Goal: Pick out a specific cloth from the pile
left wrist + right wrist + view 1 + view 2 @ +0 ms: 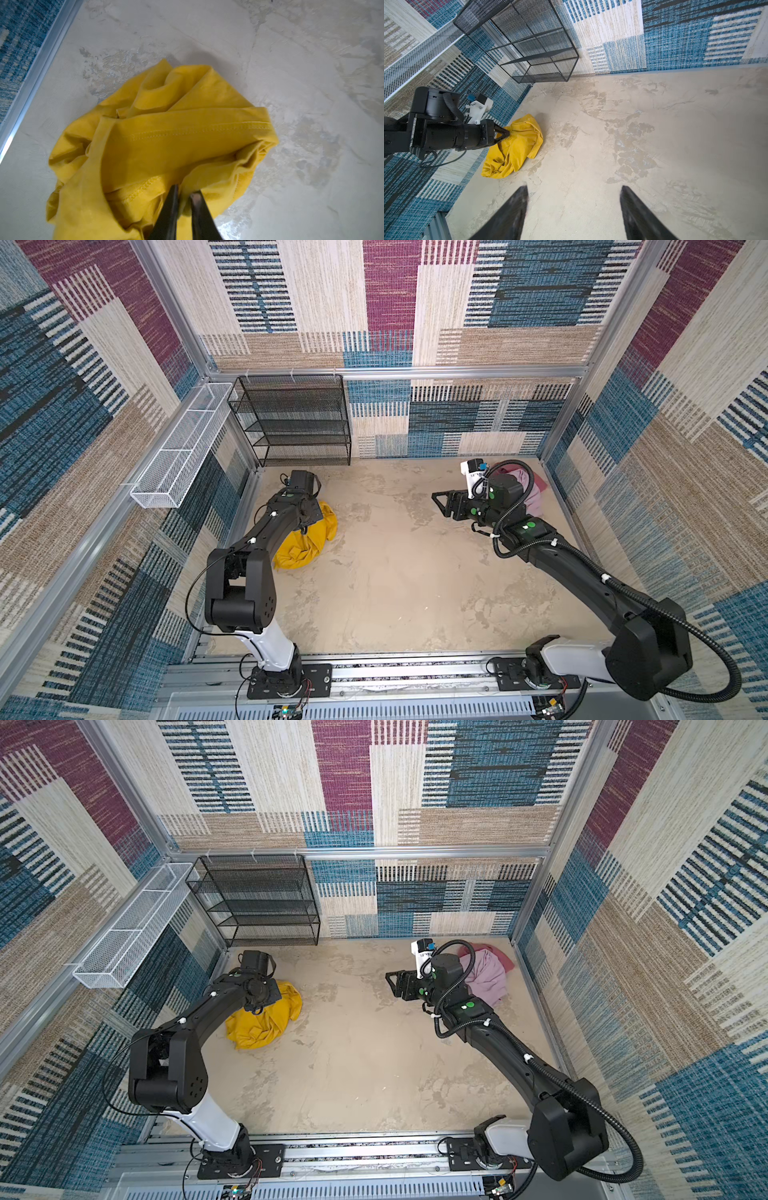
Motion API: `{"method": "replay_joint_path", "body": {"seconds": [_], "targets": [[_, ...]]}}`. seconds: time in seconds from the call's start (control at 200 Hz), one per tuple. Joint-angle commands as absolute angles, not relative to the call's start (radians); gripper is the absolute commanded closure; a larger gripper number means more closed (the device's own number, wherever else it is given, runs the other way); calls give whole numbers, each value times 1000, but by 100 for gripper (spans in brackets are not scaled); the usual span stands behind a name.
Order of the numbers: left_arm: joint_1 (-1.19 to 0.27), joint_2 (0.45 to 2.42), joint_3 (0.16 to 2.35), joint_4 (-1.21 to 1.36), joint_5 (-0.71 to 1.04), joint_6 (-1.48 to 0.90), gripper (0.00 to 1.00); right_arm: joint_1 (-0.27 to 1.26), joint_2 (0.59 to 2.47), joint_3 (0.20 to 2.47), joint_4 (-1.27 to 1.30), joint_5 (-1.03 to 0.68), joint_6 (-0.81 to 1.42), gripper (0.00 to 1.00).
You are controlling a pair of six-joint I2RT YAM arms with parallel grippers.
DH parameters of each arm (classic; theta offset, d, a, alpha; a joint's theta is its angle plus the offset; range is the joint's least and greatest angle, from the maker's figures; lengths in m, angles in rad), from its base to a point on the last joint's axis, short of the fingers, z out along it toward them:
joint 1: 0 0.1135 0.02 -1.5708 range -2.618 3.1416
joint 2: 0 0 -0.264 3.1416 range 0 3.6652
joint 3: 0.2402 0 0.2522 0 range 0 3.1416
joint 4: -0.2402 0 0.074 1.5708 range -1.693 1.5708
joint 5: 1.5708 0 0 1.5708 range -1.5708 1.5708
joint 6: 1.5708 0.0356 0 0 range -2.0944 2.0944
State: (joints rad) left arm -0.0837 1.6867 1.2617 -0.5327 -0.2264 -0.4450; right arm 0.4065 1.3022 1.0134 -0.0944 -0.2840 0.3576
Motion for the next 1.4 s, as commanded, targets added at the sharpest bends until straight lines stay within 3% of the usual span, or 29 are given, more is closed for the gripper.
{"method": "replay_joint_path", "body": {"seconds": [0.0,0.125,0.31,0.416,0.471,0.576,0.641,0.676,0.766,0.951,1.207,1.397], "targets": [[-89,1666,1277,-540,-198,-429,77,407,1301,1014,-68,-281,368,27],[-94,1642,1287,-557,-200,-424,63,407,1297,1017,-70,-285,367,27],[-112,1569,1290,-574,-216,-412,51,407,1280,1017,-81,-251,349,26],[-116,1507,1282,-586,-226,-406,48,407,1269,1008,-78,-223,343,12],[-118,1473,1276,-586,-227,-400,48,406,1264,1000,-77,-187,336,0],[-120,1408,1240,-556,-219,-367,46,399,1259,983,-73,-95,300,0],[-120,1375,1201,-511,-229,-340,39,383,1255,961,-50,-41,279,0],[-120,1360,1178,-485,-234,-324,29,375,1255,945,-31,-17,266,0],[-120,1334,1124,-430,-257,-298,25,351,1252,887,25,84,230,0],[-117,1337,1007,-265,-282,-237,24,261,1259,684,260,280,178,0],[-108,1369,856,-59,-320,-103,24,201,1319,364,794,436,48,0],[-89,1365,689,207,-276,-61,24,170,1380,262,1011,445,-33,0]]}}
